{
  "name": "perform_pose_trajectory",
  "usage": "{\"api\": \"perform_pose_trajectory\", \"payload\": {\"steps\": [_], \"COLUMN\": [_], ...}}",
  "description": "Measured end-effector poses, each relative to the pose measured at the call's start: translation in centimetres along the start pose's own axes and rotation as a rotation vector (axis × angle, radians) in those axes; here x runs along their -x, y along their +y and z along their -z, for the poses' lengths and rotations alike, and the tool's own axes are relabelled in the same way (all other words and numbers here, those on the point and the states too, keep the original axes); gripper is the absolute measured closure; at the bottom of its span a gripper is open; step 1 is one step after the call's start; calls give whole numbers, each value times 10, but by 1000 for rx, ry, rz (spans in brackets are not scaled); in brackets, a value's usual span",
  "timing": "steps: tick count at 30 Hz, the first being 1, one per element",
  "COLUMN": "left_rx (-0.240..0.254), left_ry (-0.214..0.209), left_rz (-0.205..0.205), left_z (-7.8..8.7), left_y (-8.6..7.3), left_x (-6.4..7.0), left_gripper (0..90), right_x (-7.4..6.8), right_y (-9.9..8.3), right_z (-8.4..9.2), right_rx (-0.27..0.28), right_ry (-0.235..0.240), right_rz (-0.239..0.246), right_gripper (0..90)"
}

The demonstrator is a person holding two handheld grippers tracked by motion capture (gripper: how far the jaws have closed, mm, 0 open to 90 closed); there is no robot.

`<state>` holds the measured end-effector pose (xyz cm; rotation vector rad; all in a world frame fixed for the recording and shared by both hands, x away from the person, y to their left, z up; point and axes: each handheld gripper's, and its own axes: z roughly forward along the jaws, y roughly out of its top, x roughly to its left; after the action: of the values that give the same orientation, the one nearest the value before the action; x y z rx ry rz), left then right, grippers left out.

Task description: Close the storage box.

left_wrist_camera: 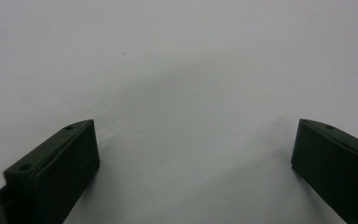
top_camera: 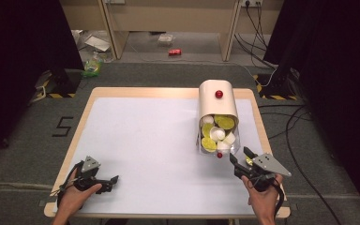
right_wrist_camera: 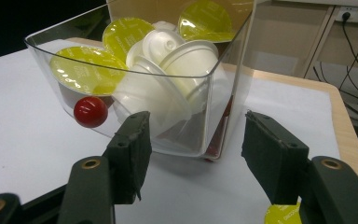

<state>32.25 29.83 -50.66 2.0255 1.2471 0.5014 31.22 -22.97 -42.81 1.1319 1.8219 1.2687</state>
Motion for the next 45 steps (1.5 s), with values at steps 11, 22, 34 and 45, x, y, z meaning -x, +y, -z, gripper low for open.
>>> {"api": "perform_pose_trajectory", "payload": {"steps": [11,22,34,45], "left_rx": [0,0,0,0], "left_ry": [0,0,0,0], "left_rz": [1,1,1,1], "left_z": [0,0,0,0], "left_y": [0,0,0,0], "left_x": [0,0,0,0], "left_gripper": [0,0,0,0], "right_x": [0,0,1,2], "right_y": [0,1,3,4], "right_z": [-2,-4,-6,-8], "right_rx": [1,10,19,14], "right_ry": [-7,-13,-18,-20], "right_rz": [-10,-9,-17,-18], "right_gripper": [407,402,393,390]}}
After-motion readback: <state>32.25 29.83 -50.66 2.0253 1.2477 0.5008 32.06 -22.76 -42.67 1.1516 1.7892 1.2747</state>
